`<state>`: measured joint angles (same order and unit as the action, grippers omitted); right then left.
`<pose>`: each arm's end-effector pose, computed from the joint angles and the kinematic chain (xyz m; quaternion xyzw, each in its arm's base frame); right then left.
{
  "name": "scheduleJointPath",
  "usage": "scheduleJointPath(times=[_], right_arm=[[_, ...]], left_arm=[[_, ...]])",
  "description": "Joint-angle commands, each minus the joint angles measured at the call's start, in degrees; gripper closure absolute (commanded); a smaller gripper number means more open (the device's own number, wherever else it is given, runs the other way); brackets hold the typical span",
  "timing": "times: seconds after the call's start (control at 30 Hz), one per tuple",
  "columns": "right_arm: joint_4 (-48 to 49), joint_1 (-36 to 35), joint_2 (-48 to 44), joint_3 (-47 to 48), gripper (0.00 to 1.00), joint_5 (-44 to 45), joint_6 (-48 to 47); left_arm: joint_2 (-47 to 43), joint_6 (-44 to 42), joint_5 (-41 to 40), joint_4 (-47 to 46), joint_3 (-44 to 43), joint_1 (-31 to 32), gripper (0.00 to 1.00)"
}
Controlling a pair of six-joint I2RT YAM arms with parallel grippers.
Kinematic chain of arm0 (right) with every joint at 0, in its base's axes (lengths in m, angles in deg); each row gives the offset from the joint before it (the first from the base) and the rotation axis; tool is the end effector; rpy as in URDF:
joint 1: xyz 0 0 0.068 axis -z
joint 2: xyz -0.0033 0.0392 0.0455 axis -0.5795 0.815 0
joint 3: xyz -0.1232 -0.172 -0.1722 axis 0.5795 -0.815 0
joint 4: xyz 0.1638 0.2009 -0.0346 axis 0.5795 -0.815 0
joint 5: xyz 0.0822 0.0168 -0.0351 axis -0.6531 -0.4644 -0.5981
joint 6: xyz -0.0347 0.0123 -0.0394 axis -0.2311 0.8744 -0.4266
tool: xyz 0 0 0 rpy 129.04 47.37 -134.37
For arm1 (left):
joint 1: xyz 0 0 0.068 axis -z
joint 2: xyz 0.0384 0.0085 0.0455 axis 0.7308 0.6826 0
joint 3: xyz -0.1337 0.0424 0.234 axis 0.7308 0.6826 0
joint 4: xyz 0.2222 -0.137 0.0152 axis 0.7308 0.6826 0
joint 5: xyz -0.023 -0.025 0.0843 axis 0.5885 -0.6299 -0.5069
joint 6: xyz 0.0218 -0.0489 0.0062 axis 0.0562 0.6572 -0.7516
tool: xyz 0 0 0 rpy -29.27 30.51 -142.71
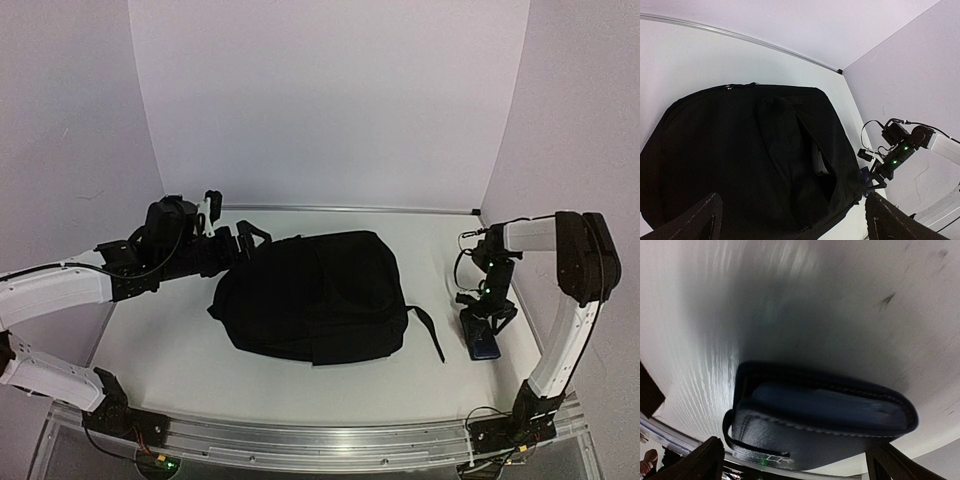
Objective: Pack the student bag
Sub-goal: Pick up the personal item from the center of the board.
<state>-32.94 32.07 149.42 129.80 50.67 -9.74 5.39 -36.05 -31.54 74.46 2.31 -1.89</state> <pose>0.2979 0.0218 0.1419 0.2150 -0.9649 -0.0843 0.1250 0.1938 -0.1922 0.2972 0.0012 0.8320 -0.3754 0.4086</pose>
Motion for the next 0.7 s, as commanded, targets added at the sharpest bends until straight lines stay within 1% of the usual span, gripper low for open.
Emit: scheduleJointPath(times=[0.0,0.27,0.33,0.47,0.67], right_arm=[[4.47,-2.71,0.68,2.85,0.02,0.09,3.75],[10.09,-6.67,1.13,0.84,0.02,2.79,5.90],[11.12,-7.29,1.13,-0.02,0.02,4.92,5.17],[12.56,-7.90,-0.32,-2.94,0.02,9.11,0.96],[12.54,-7.90,-3.65,-5.95,0.02,9.95,-7.30]], left_arm=[[-1.32,-0.88,-0.82,0.21,0.03,0.03,0.00],[-1.28,-0.81,-0.07,0.42,-0.20,0.06,0.00],[-1.40,-0.97,-0.14,0.73,-0.31,0.03,0.00],[-1.79,-1.13,-0.39,1.23,-0.36,0.05,0.00],[-0.67,-1.05,0.51,0.90,-0.76,0.04,0.00]])
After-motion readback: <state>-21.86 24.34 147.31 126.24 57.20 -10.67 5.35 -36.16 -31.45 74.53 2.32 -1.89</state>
